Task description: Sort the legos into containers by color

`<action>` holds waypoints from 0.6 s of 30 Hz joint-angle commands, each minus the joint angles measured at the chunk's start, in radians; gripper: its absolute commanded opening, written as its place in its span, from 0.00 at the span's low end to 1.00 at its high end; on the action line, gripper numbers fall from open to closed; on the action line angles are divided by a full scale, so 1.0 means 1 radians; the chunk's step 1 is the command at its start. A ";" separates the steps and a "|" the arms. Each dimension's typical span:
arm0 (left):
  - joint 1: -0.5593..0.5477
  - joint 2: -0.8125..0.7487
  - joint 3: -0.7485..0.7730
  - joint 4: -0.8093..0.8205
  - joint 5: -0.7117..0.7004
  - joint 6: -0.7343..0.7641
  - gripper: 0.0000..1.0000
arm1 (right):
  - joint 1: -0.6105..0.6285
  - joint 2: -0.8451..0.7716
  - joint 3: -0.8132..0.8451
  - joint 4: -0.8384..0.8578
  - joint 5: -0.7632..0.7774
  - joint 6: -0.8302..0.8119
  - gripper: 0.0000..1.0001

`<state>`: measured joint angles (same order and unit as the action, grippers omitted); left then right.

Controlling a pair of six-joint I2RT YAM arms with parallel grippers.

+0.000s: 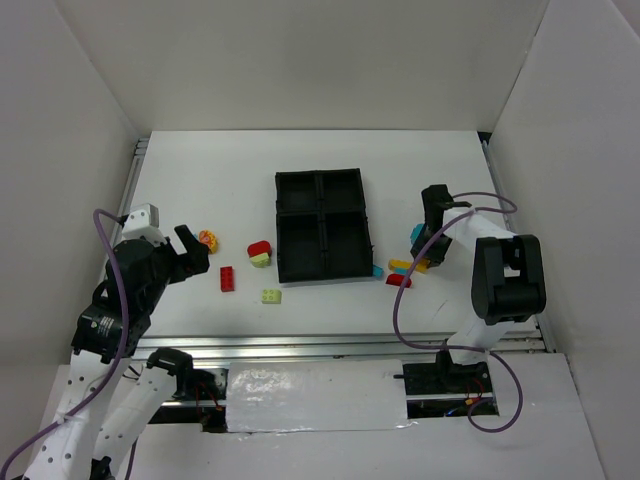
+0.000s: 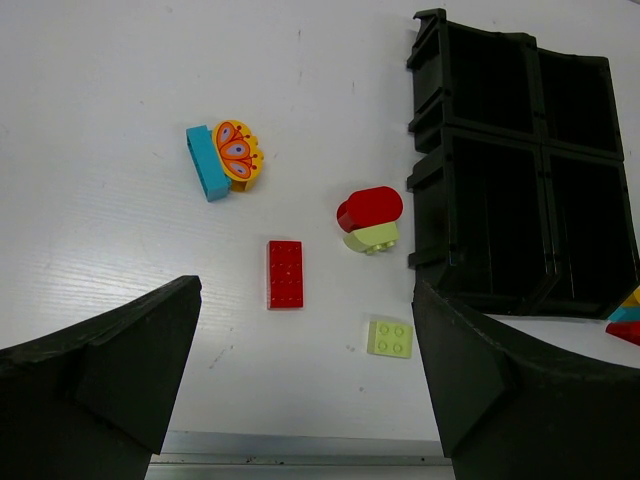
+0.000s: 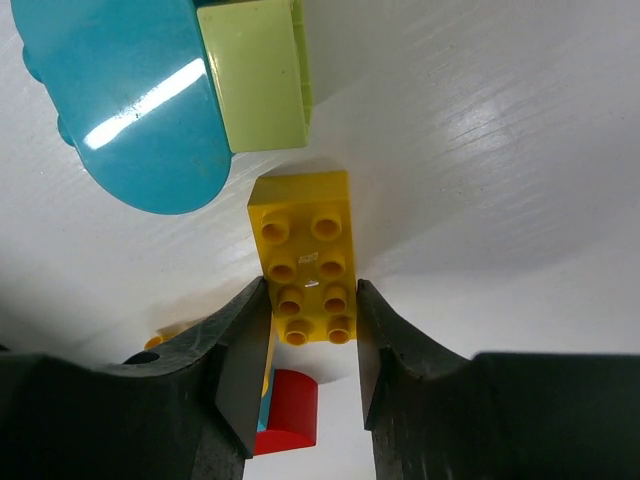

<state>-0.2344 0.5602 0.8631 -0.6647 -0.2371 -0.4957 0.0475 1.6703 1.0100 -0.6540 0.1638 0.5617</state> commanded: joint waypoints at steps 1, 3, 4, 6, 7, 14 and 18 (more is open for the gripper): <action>-0.005 0.000 -0.001 0.047 0.010 0.026 0.99 | 0.002 -0.015 0.027 0.008 0.005 -0.022 0.25; -0.005 0.000 -0.001 0.045 0.012 0.025 0.99 | 0.002 -0.035 0.025 0.007 0.009 -0.019 0.20; -0.005 0.003 -0.001 0.045 0.012 0.025 1.00 | 0.002 -0.044 0.025 0.002 0.011 -0.019 0.18; -0.005 0.003 0.001 0.045 0.012 0.025 1.00 | 0.005 -0.086 0.025 -0.004 0.019 -0.011 0.18; -0.005 0.003 0.002 0.045 0.012 0.025 0.99 | 0.003 -0.101 0.025 -0.007 0.023 -0.008 0.18; -0.005 0.007 0.002 0.043 0.005 0.023 1.00 | 0.066 -0.303 0.096 -0.073 0.054 0.015 0.18; -0.005 0.006 0.002 0.043 0.002 0.023 0.99 | 0.225 -0.316 0.197 -0.098 0.013 0.014 0.20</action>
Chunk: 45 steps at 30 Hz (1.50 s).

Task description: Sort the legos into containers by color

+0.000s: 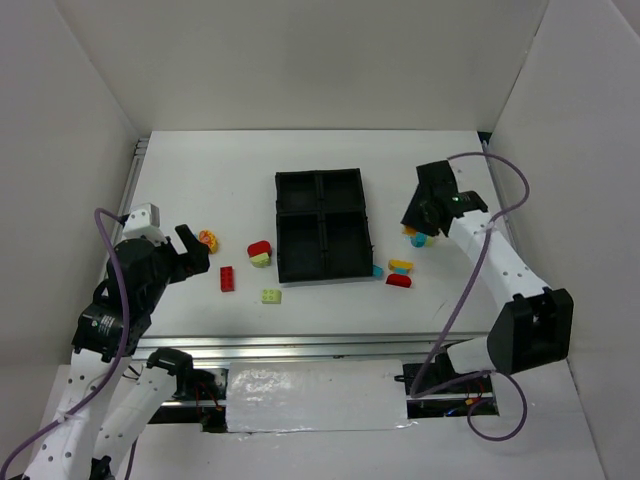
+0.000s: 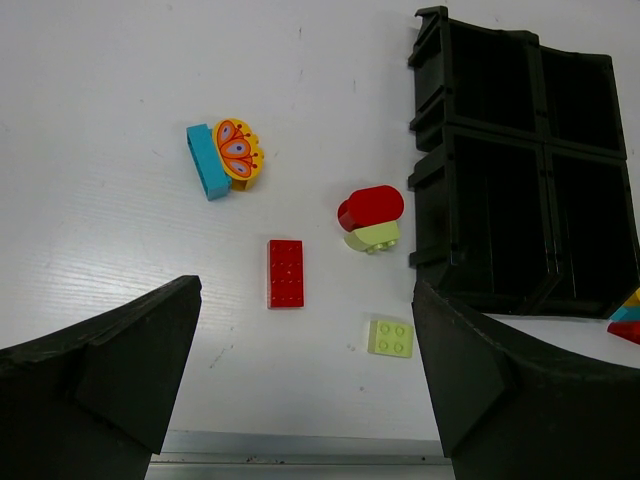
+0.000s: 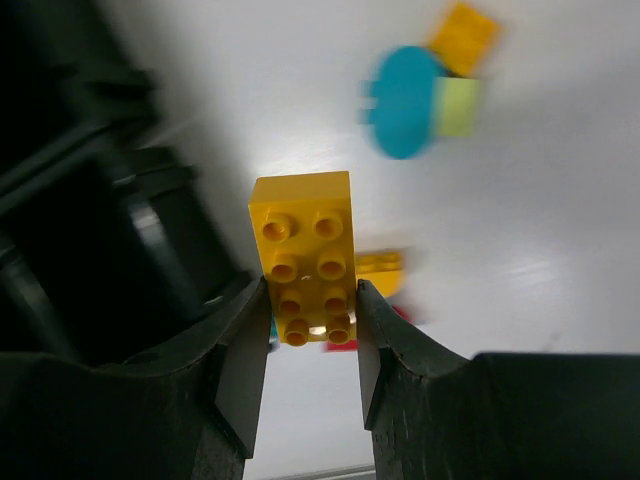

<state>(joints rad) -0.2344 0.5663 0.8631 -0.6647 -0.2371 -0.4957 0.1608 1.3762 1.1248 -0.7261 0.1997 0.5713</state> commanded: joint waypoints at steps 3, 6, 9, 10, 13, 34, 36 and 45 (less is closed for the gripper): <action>-0.005 0.003 0.004 0.042 -0.004 0.022 0.99 | 0.268 0.027 0.189 -0.033 -0.055 0.009 0.21; -0.003 0.001 0.002 0.039 -0.013 0.017 0.99 | 0.384 0.107 0.248 -0.001 -0.051 0.016 0.22; -0.003 -0.003 0.001 0.037 -0.016 0.017 1.00 | 0.454 0.187 0.320 -0.025 -0.004 0.021 0.23; -0.005 -0.003 0.001 0.039 -0.018 0.017 1.00 | 0.466 0.240 0.364 -0.045 0.018 0.019 0.24; -0.005 -0.002 0.002 0.036 -0.018 0.017 1.00 | 0.494 0.337 0.433 -0.084 0.110 0.013 0.27; -0.006 0.011 0.002 0.037 -0.013 0.019 0.99 | 0.481 0.253 0.318 -0.070 0.250 0.024 0.87; -0.006 0.001 -0.001 0.037 -0.011 0.019 1.00 | 0.419 0.147 0.196 -0.043 0.210 0.047 0.87; -0.009 0.010 0.002 0.039 -0.004 0.023 0.99 | 0.272 -0.056 -0.150 0.016 0.196 0.085 0.85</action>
<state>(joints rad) -0.2390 0.5743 0.8631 -0.6643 -0.2413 -0.4961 0.4358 1.3018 1.0233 -0.7460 0.3725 0.6250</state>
